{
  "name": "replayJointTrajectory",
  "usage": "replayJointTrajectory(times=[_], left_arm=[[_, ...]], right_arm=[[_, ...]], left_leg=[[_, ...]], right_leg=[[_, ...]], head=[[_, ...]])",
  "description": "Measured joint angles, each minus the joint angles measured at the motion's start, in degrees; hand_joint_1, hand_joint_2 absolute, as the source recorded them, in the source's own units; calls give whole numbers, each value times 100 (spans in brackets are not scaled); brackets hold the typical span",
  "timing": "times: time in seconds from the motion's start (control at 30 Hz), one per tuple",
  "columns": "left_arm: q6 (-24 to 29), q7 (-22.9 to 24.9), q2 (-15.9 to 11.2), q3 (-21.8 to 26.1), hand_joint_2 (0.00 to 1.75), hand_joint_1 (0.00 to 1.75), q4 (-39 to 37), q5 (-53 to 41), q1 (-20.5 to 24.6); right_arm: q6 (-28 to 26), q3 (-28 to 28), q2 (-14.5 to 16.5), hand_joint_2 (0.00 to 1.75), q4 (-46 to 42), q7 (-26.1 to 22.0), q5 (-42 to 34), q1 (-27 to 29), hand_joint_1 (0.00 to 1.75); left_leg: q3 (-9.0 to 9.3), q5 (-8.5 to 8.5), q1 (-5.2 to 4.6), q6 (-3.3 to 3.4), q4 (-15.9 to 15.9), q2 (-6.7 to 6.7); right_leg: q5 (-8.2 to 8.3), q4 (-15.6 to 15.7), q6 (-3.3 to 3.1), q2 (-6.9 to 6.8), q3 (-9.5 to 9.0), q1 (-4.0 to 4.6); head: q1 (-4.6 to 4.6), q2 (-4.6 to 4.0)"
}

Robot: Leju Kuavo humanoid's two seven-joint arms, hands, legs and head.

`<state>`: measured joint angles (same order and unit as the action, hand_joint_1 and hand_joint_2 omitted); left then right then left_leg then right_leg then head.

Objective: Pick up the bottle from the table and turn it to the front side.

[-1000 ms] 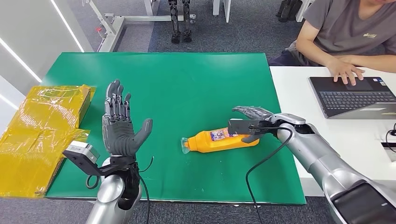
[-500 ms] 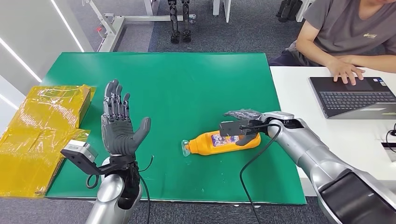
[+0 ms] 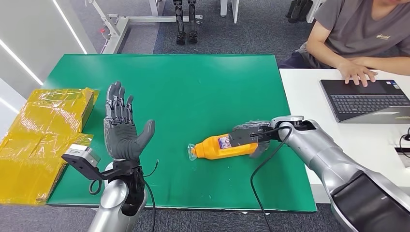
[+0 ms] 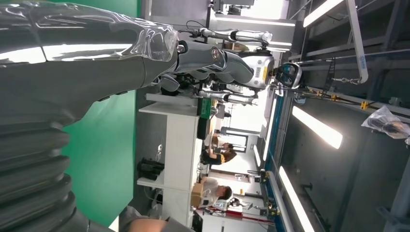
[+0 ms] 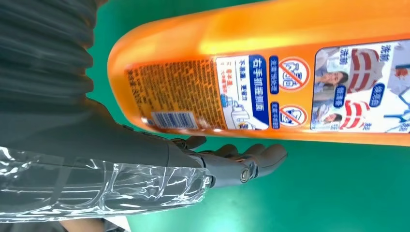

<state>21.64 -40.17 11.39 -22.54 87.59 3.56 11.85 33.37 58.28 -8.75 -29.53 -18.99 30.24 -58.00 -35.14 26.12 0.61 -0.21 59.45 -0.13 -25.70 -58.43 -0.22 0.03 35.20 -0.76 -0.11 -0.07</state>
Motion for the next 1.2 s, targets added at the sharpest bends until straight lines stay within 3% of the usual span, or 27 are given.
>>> replayJointTrajectory(times=[0.33,0.97,1.1,1.13,1.2], left_arm=[[97,0,-2,8,175,0,5,-55,-8],[89,0,0,31,175,0,67,-80,-68],[81,0,1,31,175,0,67,-81,-72],[80,0,2,31,175,0,67,-82,-75],[80,0,2,31,175,0,67,-84,-79]], right_arm=[[14,318,122,175,224,128,31,-161,0],[-976,784,205,175,615,483,274,77,0],[-1292,789,189,175,628,543,283,141,37],[-1402,789,186,175,628,561,289,162,56],[-1606,789,183,175,628,589,302,199,125]], left_leg=[[-1,0,0,0,0,-2],[5,0,0,0,0,0],[8,0,0,0,0,1],[9,0,0,0,0,1],[12,0,0,0,0,2]], right_leg=[[0,0,0,-3,-1,0],[0,2,0,1,-1,0],[0,2,0,2,-5,0],[0,2,0,2,-6,0],[1,2,0,2,-9,0]], head=[[0,0],[-1,0],[0,0],[0,0],[0,0]])
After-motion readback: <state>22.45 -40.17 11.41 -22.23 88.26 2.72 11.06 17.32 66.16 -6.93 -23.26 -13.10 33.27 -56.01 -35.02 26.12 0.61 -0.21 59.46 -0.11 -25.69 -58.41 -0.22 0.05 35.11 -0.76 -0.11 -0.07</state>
